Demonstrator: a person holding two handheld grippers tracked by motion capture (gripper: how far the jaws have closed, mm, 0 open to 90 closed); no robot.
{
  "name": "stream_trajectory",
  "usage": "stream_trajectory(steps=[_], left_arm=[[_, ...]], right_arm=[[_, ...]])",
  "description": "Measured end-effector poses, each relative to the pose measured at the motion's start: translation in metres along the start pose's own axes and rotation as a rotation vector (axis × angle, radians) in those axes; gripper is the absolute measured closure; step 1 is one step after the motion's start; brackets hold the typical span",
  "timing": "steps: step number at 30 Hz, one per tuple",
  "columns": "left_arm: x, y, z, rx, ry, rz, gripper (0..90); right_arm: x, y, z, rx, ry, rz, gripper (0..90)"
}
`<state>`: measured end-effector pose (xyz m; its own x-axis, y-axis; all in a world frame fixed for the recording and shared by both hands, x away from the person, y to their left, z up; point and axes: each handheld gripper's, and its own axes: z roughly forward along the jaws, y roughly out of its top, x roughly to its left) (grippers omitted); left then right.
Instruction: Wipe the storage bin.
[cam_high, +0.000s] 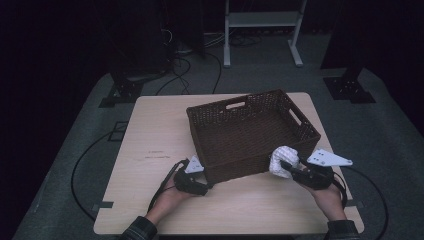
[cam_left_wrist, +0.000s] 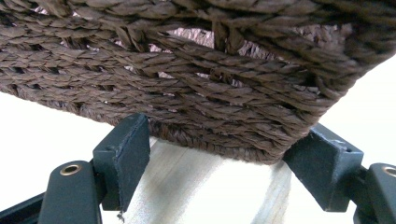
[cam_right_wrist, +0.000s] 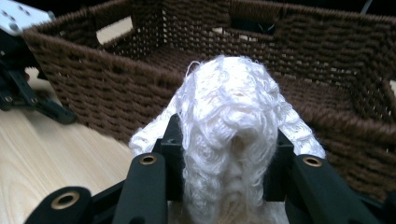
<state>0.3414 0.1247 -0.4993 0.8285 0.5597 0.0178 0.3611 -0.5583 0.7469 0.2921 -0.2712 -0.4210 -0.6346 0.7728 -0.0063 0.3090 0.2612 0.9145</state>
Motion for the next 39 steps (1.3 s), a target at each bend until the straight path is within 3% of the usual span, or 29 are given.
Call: stream_trajectory(steps=[12, 34, 39], left_arm=[[0.000, 0.000, 0.000, 0.000, 0.000, 0.000, 23.7], [0.000, 0.000, 0.000, 0.000, 0.000, 0.000, 23.7], [0.000, 0.000, 0.000, 0.001, 0.000, 0.001, 23.7]], right_arm=[[0.001, -0.006, 0.010, 0.040, 0.016, 0.000, 61.3], [0.001, -0.034, 0.041, 0.212, 0.067, 0.028, 61.2], [0.004, -0.039, 0.049, 0.269, 0.080, 0.010, 61.0]])
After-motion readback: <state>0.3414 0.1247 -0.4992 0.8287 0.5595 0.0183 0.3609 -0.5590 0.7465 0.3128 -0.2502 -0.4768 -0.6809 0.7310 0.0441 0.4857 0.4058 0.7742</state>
